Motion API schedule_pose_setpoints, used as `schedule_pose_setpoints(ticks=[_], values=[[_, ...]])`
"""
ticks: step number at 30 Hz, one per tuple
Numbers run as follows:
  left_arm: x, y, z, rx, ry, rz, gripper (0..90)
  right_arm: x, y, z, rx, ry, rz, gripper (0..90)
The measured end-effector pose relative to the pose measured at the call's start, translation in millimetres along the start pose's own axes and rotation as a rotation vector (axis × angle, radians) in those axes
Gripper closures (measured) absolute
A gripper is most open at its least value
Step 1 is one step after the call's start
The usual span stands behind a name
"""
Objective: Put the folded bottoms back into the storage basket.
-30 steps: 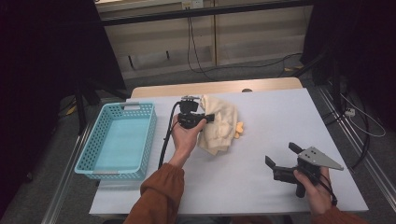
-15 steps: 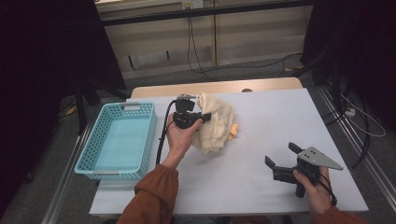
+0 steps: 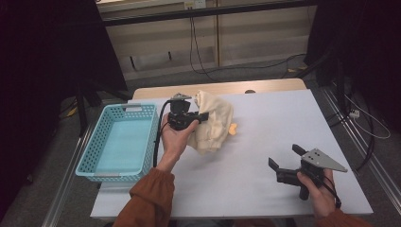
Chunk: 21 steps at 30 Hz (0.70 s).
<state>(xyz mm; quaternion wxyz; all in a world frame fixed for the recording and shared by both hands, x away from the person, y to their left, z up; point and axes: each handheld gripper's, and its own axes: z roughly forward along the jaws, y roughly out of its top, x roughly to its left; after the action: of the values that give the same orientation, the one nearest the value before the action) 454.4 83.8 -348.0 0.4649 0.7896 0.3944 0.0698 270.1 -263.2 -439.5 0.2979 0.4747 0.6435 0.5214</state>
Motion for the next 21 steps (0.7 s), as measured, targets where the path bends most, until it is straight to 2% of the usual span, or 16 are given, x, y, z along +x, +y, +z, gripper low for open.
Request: schedule_pose_setpoints(ticks=[9,11,15,21], values=[[-5.4,-0.7,-12.1,0.001,-0.033,0.025,74.9,1.1,0.4,-0.6,-0.002,-0.001,-0.005,0.6],[-7.5,-0.8,-17.5,-0.005,-0.06,0.027,74.8,1.1,0.2,-0.4,0.0,0.001,-0.007,0.6],[-12.8,0.0,-23.8,-0.006,-0.079,0.049,74.9,0.7,0.2,0.6,0.003,-0.002,-0.003,0.6],[-12.4,-0.5,-32.8,-0.012,-0.065,0.057,75.0,1.1,0.1,-0.1,0.003,0.001,-0.004,0.6]])
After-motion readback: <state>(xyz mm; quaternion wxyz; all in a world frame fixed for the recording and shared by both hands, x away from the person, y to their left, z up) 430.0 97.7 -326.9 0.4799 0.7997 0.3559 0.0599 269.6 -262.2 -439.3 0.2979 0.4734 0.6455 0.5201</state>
